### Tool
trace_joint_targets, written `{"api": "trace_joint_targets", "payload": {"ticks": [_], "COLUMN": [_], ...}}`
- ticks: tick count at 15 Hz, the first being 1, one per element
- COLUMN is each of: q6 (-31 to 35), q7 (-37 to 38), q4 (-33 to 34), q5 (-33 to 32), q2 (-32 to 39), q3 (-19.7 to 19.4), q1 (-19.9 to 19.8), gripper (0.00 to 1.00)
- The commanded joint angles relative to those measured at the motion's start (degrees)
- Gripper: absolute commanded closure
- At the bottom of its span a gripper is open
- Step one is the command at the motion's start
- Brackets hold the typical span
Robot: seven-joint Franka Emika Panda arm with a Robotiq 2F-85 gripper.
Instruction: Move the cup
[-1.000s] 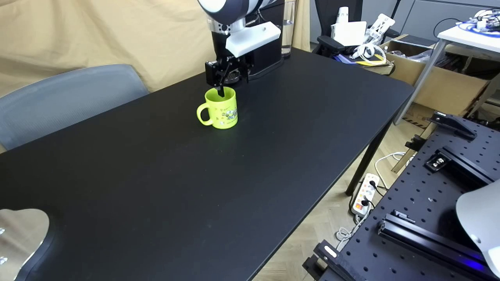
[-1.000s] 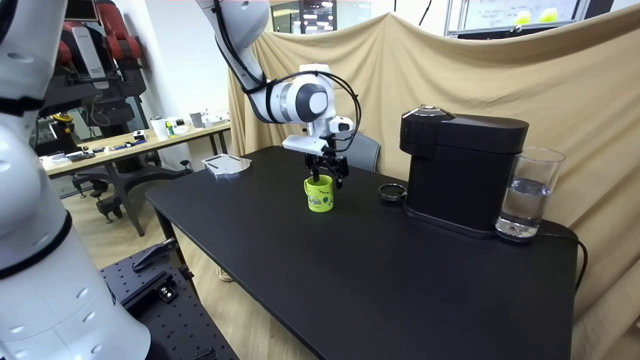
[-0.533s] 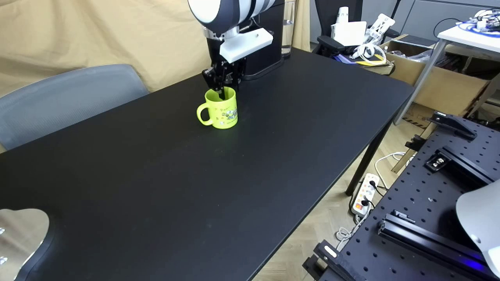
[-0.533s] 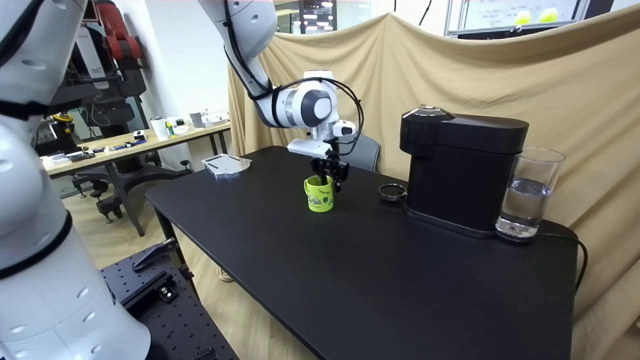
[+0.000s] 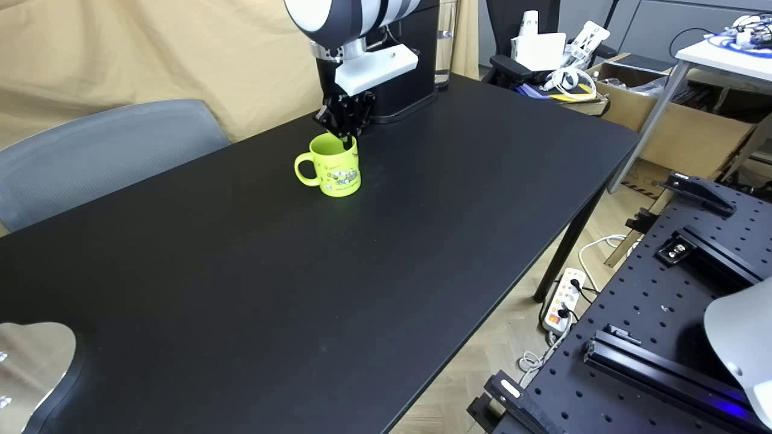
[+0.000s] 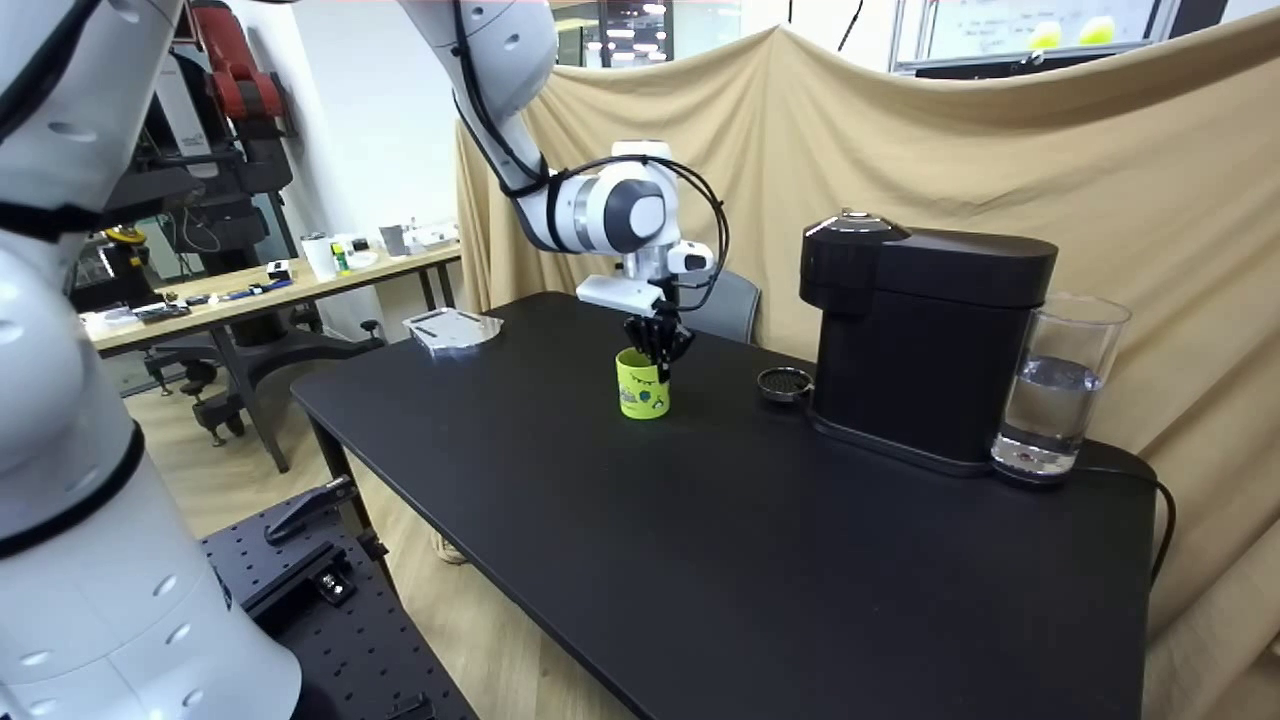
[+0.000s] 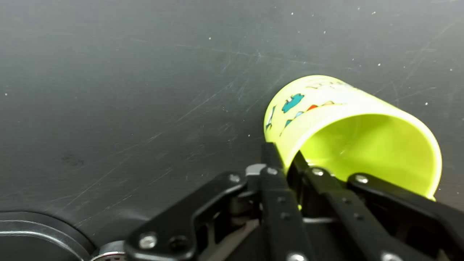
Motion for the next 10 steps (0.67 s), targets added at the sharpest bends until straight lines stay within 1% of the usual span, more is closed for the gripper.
{"api": "trace_joint_targets", "payload": {"ticks": [1,4,7,10], "q6": [-2.23,-2.75,-4.45,-4.04], "q7": [-1.85,-4.13,-8.44,-10.43], "q4": [1.34,-0.16,-2.76,-6.49], "q5": [1.28,1.66,2.21,1.03], "q2": [0.09,-1.57,-4.34,-7.88], "q3": [1.2,2.06,4.06,4.06], "q1": [-1.41,-1.97,-3.19,-2.74], "gripper": [0.98,0.98,0.98,0.98]}}
